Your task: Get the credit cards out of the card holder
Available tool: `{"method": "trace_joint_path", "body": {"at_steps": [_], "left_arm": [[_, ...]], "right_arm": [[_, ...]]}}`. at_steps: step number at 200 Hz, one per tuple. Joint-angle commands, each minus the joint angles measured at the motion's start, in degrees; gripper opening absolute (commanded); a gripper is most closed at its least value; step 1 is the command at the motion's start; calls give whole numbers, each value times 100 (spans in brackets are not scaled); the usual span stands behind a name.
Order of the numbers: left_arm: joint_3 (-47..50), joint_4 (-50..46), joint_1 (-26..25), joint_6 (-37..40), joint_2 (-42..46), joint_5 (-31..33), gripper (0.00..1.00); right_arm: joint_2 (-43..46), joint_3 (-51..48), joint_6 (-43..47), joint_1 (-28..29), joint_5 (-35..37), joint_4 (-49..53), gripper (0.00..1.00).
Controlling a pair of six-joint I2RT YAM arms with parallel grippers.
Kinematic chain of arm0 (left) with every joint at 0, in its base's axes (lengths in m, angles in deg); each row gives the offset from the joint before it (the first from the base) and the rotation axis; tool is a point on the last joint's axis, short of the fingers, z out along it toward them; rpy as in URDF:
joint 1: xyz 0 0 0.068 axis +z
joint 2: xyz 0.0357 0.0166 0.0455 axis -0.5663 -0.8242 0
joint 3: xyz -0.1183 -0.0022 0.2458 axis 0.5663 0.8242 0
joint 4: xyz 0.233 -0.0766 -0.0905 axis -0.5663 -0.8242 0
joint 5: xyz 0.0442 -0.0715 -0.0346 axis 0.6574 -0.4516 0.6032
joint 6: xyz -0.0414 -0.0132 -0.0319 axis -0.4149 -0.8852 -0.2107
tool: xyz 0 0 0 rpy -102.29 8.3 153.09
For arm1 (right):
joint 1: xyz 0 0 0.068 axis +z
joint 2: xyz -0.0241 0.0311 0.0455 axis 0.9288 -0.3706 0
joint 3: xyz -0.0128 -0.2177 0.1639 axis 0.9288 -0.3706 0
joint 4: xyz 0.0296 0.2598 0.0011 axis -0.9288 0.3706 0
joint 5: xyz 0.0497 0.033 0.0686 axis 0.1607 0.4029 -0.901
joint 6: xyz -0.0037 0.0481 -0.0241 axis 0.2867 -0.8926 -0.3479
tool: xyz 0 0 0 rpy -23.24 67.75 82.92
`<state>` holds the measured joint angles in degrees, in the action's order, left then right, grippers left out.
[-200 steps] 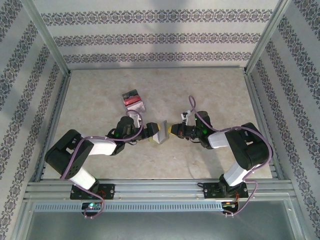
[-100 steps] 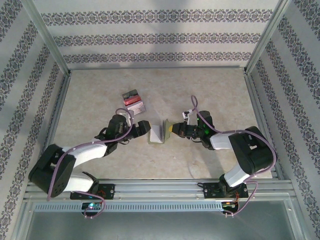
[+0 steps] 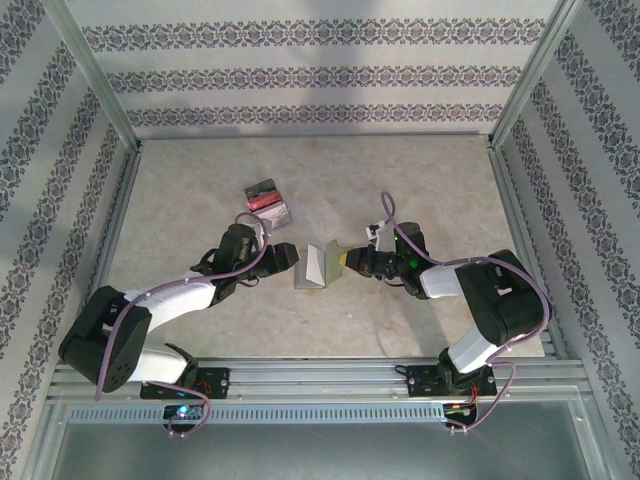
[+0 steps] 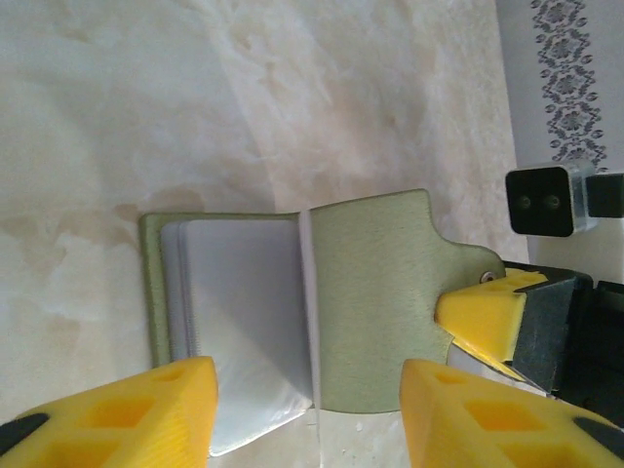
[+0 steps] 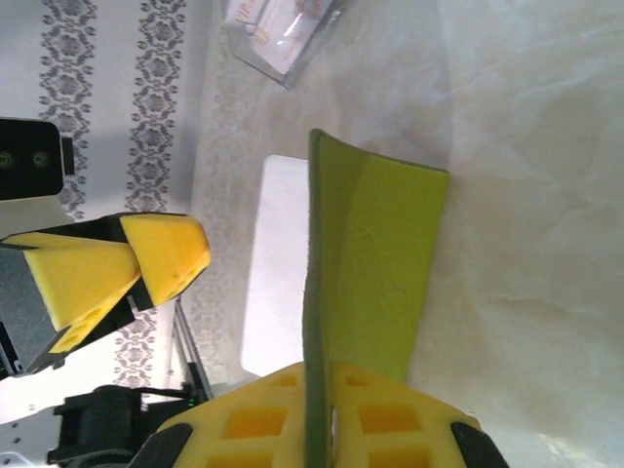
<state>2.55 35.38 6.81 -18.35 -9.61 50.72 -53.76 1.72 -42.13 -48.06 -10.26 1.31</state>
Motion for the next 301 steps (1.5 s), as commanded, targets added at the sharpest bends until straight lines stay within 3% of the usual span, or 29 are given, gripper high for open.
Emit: {"method": "trace_joint_path", "body": {"at_steps": [1,30,110,152,222,301], "left_arm": [[-167,-5,-33,-1,-182,-161,50],[-284,-41,-66,-51,-510,-276,43],[-580,241,-92,-178,-1362,-421,30],[-641,-169,-95,-50,-1275,-112,30],[-904,-336,-159,1,-1694,-430,29],[-970,-660,-244,101,-1671,-218,29]], "right_arm": [[-106,30,556,-67,302,689,0],[-127,183,1048,-94,601,1557,0],[-98,400,1507,-94,1070,2446,0],[-93,421,1540,-94,1088,2508,0],[-76,462,1498,-89,1106,2508,0],[-67,449,1515,-94,1097,2517,0]]}}
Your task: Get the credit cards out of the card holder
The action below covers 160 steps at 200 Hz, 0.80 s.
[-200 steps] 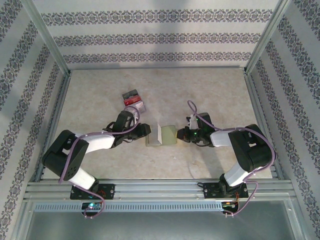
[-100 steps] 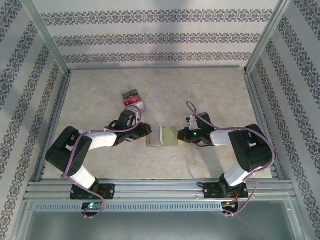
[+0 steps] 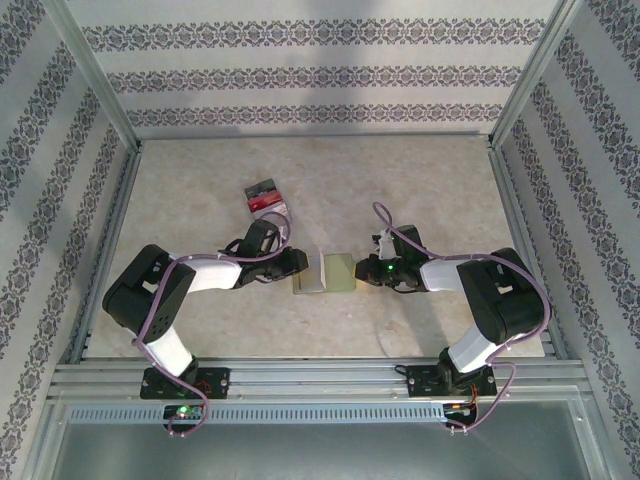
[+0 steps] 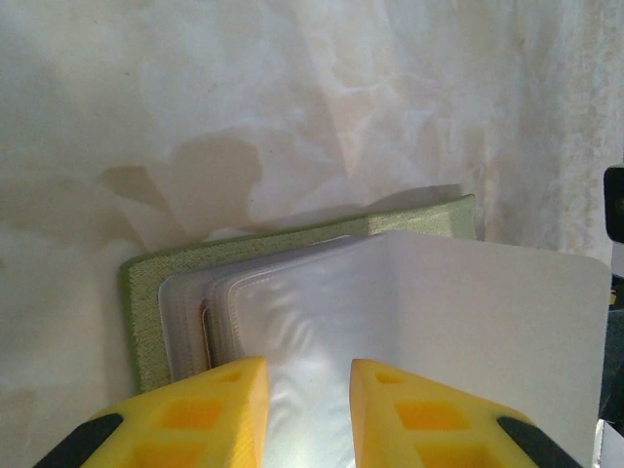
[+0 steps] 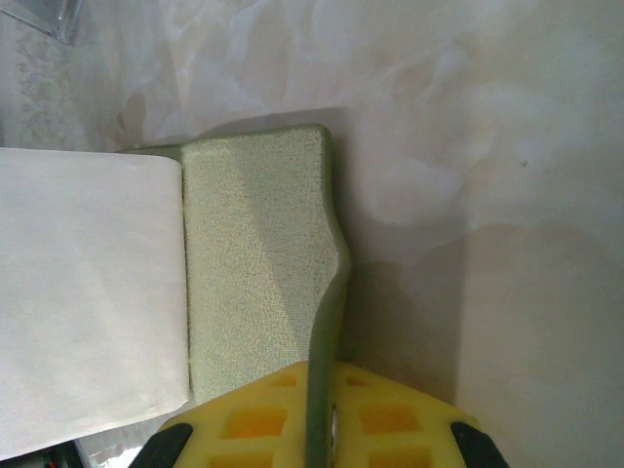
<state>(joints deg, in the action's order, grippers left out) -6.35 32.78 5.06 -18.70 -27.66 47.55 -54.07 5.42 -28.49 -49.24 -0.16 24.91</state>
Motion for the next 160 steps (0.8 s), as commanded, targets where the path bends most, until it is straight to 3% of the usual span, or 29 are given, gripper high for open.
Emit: {"method": "trace_joint_path", "body": {"at_steps": [1,43,160], "left_arm": [[-75,-406,-66,132,143,101,29],[-110,-811,-67,294,477,357,28],[-294,-695,-173,272,-62,50,26]], "right_arm": [[-37,81,152,24,87,156,0],[-81,93,168,24,84,156,0],[-124,111,160,25,54,165,0]]}}
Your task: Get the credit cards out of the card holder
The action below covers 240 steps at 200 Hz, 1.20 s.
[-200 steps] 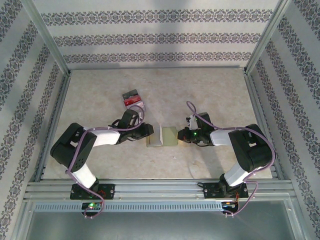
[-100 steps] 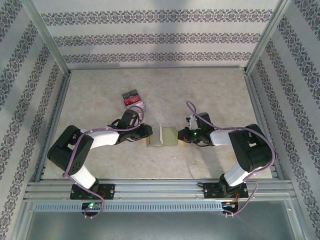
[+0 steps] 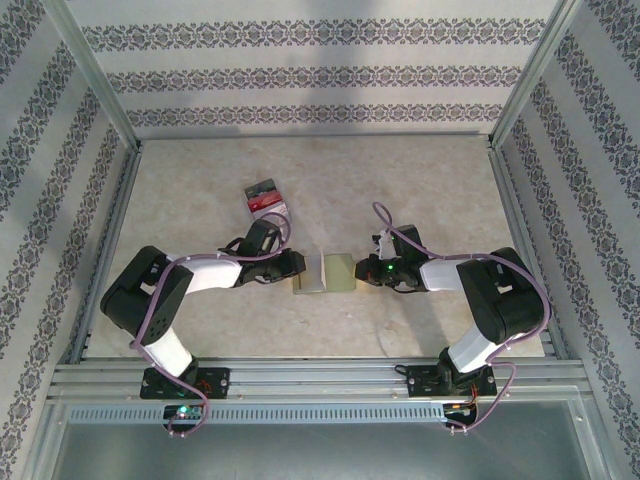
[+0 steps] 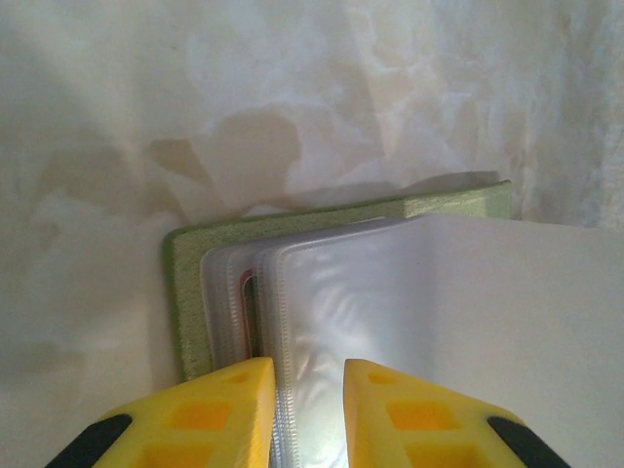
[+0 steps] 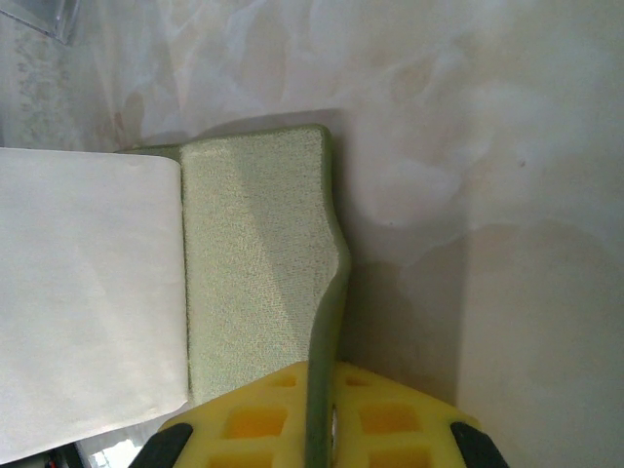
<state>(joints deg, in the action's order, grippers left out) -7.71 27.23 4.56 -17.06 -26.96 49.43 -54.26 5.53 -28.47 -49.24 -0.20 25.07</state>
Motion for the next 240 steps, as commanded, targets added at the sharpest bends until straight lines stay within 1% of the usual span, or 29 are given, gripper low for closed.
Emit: {"method": "trace_joint_path", "body": {"at_steps": [1,41,70,122,127,132,137,157,203,240], "left_arm": [[-157,-140,-125,111,-135,-142,26],[-399,-97,-284,146,-279,-369,26],[-578,96,-431,30,-417,-544,26],[-1192,22,-779,36,-656,-614,26],[-1252,-4,-809,40,-701,-612,26],[-1303,-15,-832,48,-748,-615,26],[-1337,-22,-851,47,-792,-617,26],[-1470,-17,-915,37,-937,-599,26],[-1781,10,-1023,35,-1305,-675,26],[-1896,114,-1041,10,-1318,-787,30]], "right_arm": [[-109,99,158,29,57,154,0],[-101,120,149,22,32,150,0],[-99,137,139,25,21,150,0],[-58,170,29,35,-127,44,0],[-34,174,19,25,-128,44,6],[-2,174,9,21,-122,51,15],[49,155,-5,1,-112,53,20],[326,35,-60,-134,-28,76,36],[1129,-33,176,-422,143,806,53],[1604,19,192,-444,-54,1208,54]]}}
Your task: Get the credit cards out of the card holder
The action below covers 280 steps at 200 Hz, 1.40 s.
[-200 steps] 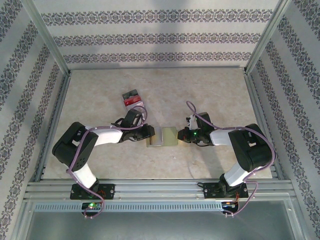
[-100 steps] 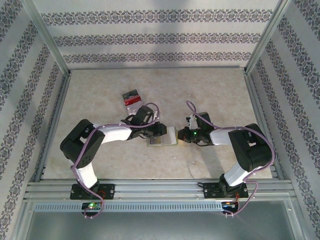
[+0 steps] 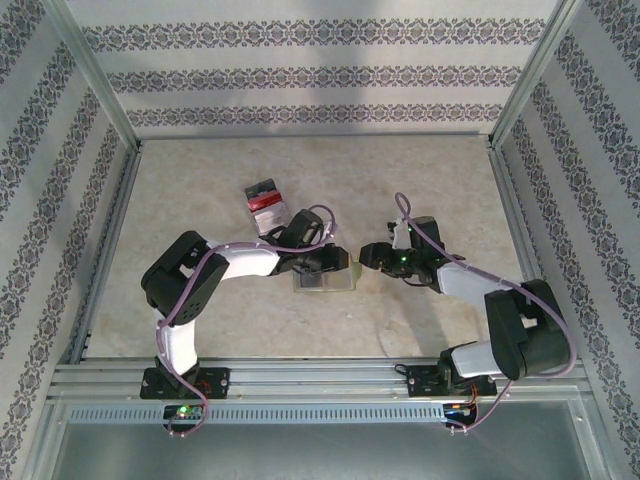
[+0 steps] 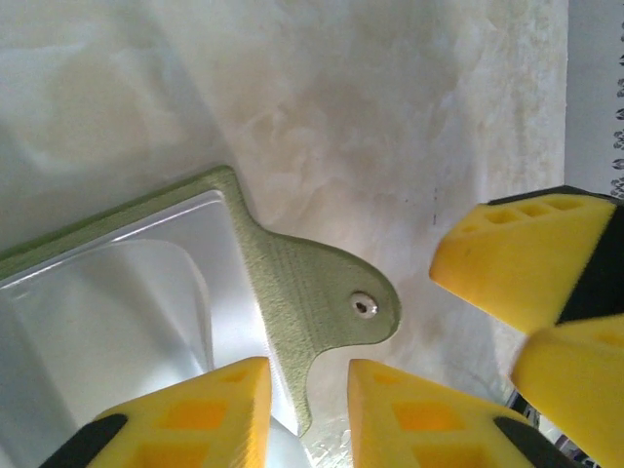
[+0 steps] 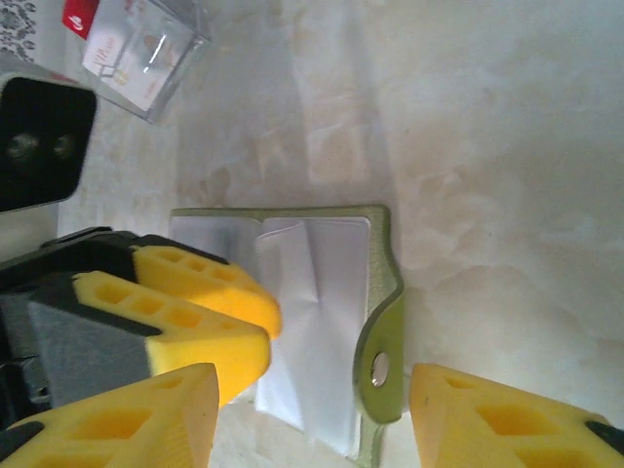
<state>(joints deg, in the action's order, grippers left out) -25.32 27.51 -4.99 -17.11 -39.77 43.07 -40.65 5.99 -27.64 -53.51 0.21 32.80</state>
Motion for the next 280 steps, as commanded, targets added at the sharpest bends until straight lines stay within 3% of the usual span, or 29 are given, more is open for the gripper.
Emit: {"method": "trace_joint_path", "body": {"at_steps": [1,68,110,144,182,280], "left_arm": [[-138,91,-86,14,-31,-151,30],[269,-311,116,227,1156,134,47],[991,-782,693,355,2137,325,46],[1683,-862,1132,284,2534,307,44],[1950,-643,1189,234,2336,121,39],[1588,-10,1182,226,1305,-433,22]], "right_arm": [[249,-27,110,-21,-102,441,54],[730,205,-89,201,-302,765,46],[416,505,-168,659,-267,674,27],[20,694,-232,1033,-99,525,26],[-418,591,-270,1079,94,291,23],[-825,466,-180,1070,355,211,22]]}}
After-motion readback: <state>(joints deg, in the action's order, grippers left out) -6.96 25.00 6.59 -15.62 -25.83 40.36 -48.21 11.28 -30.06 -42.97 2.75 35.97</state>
